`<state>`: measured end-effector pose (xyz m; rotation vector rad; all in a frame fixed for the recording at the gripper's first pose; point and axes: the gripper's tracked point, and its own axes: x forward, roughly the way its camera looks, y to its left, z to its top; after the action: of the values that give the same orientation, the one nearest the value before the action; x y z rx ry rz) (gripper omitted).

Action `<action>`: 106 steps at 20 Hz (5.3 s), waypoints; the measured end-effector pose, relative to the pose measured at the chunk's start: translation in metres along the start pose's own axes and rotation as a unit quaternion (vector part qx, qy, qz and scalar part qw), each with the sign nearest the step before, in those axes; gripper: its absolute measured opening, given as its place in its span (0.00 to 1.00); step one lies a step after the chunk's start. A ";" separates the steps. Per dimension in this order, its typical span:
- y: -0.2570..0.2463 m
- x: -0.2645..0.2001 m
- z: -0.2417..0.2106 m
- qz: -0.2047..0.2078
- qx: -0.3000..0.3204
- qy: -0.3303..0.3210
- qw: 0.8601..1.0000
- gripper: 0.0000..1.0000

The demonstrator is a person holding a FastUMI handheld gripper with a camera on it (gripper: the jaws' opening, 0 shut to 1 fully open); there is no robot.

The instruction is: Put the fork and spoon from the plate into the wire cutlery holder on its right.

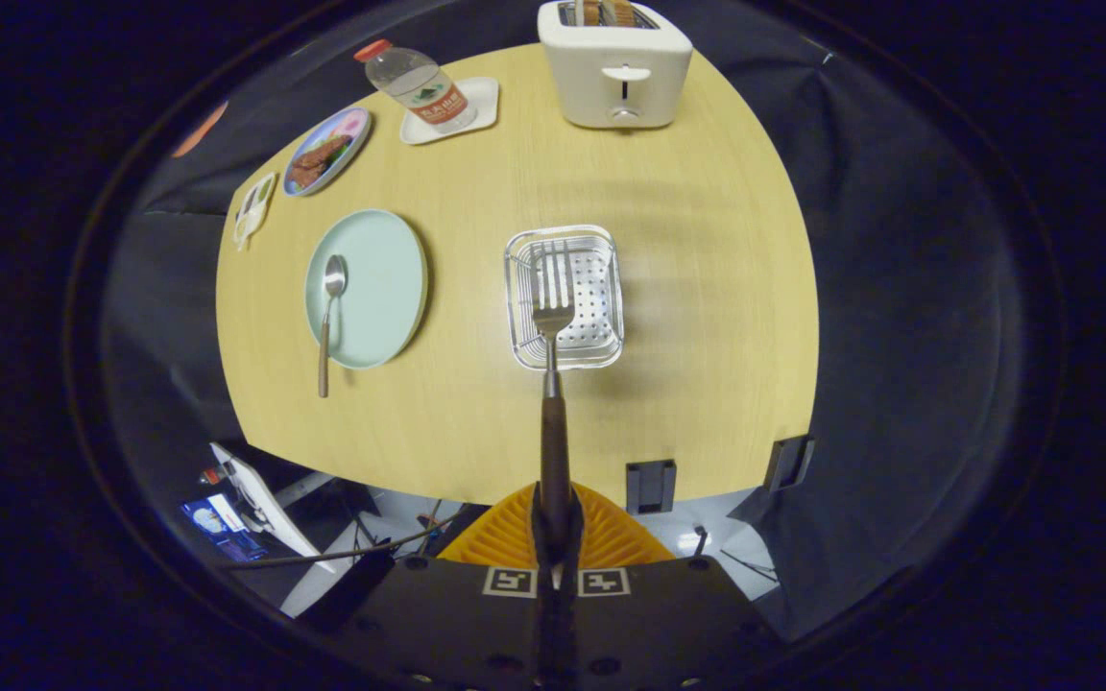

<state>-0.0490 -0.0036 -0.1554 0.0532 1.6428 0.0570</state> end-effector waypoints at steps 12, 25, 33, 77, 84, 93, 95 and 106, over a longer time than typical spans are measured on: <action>-0.002 0.016 0.024 0.014 0.046 0.046 0.998 0.11; 0.007 0.010 0.041 0.043 0.068 -0.011 0.997 0.37; 0.030 -0.040 0.056 0.017 0.017 -0.183 0.983 0.90; 0.210 0.056 0.036 0.039 -0.035 -0.229 0.972 0.04; 0.112 -0.029 0.018 0.018 -0.022 -0.262 0.965 0.04; 0.014 -0.044 -0.006 0.003 0.026 -0.201 0.979 0.04; 0.008 -0.039 -0.005 0.013 0.034 -0.174 0.984 0.04; -0.010 -0.016 0.024 0.030 0.075 -0.111 0.991 0.04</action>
<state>-0.0237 -0.0142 -0.1417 0.2161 1.4202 -0.0257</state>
